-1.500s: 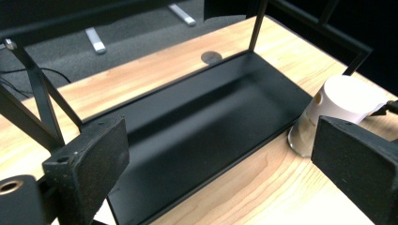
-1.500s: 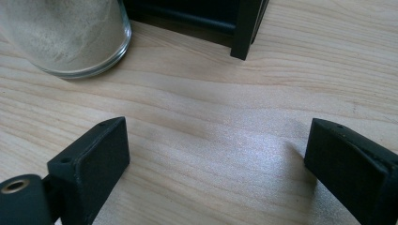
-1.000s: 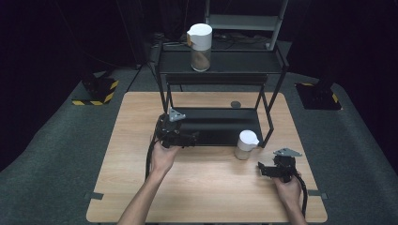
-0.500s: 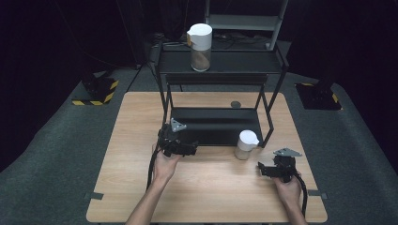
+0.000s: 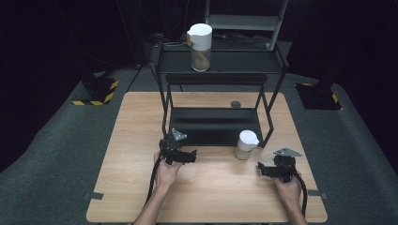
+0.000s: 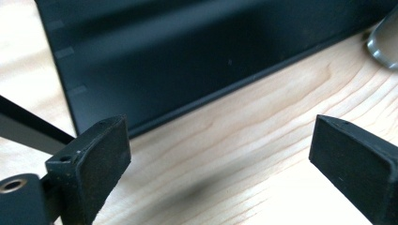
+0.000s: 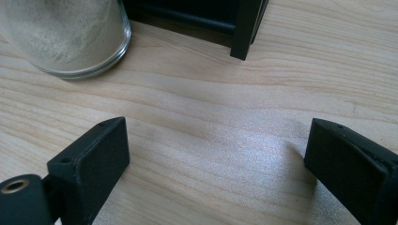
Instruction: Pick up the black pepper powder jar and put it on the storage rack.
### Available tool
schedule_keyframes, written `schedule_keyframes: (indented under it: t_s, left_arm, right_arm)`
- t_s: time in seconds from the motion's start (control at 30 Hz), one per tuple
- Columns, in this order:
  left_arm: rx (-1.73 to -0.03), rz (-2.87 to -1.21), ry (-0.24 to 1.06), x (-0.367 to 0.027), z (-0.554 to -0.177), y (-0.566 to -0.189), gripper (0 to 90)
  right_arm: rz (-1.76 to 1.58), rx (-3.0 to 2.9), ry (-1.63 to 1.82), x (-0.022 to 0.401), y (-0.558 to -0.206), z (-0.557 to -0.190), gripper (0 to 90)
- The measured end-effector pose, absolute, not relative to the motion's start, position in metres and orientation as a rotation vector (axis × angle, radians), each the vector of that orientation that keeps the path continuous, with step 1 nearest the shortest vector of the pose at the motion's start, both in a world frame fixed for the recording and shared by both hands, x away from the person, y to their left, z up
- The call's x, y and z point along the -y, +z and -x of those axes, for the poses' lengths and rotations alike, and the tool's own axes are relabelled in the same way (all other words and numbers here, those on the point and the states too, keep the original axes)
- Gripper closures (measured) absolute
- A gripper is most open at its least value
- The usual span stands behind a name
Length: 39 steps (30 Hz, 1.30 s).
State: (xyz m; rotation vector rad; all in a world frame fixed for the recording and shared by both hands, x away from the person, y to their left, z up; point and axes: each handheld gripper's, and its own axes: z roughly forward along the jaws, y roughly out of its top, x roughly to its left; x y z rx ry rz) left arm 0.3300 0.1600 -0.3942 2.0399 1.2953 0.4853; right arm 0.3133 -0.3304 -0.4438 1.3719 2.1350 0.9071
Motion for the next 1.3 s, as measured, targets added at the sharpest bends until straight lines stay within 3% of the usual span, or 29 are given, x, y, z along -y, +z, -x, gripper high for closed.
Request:
schedule_keyframes:
  t_s: [0.73, 1.3]
  left_arm:
    - [-1.35, -2.049, 0.531, -0.144, -0.322, -0.436, 5.3]
    - [-1.33, -2.007, 0.557, -0.149, -0.314, -0.449, 3.7]
  right_arm:
    - [-1.37, -2.136, 0.907, 0.33, -0.444, -0.313, 6.3]
    - [-1.369, -2.137, 0.908, 0.331, -0.444, -0.314, 6.2]
